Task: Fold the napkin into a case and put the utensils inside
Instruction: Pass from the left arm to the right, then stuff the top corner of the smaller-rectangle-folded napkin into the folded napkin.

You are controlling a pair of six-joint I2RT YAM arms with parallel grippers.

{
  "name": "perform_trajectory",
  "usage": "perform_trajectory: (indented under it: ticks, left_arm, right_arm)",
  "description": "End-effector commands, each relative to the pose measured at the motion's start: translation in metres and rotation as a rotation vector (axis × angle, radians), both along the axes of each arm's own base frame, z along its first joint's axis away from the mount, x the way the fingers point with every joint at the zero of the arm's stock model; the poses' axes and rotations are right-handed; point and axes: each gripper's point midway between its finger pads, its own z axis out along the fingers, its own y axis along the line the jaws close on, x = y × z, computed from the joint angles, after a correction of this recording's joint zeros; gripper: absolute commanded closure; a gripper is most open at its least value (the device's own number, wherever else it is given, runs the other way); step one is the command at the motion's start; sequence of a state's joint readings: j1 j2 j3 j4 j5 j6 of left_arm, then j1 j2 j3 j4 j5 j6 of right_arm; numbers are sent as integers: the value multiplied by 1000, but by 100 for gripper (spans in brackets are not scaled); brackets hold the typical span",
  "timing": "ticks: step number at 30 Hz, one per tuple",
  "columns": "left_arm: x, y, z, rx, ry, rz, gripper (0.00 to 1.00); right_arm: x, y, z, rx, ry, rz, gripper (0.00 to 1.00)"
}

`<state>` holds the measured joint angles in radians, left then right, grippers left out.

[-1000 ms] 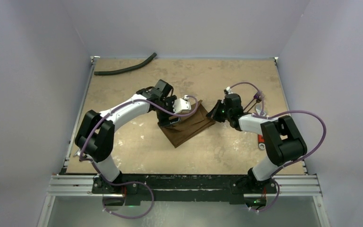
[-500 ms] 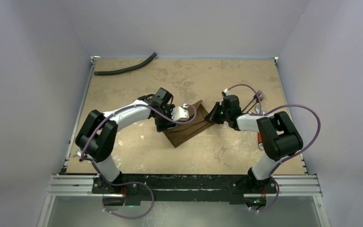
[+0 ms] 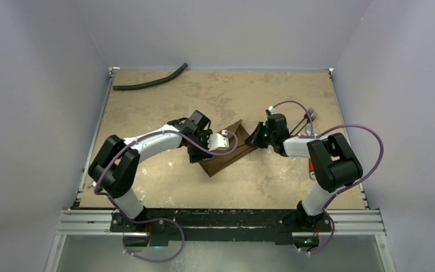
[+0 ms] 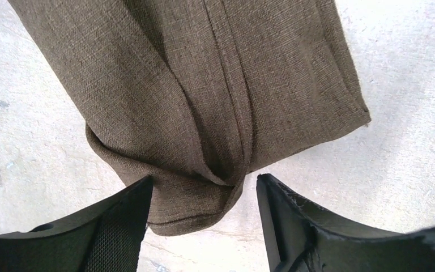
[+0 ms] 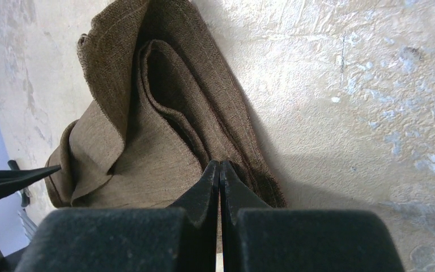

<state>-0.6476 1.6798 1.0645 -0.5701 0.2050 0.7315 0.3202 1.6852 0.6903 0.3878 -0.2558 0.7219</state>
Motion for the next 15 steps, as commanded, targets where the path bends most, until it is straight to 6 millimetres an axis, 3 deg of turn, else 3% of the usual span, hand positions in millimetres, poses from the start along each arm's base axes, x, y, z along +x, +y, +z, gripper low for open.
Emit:
perform_trajectory:
  ticks: [1, 6, 15]
  left_arm:
    - [1, -7, 11, -33, -28, 26, 33]
    - [19, 1, 4, 28, -110, 32, 37]
    - [20, 11, -2, 80, -144, 18, 76]
  right_arm:
    - [5, 1, 1, 5, -18, -3, 100]
    - [2, -1, 2, 6, -15, -5, 100]
    - [2, -3, 8, 12, -25, -5, 100]
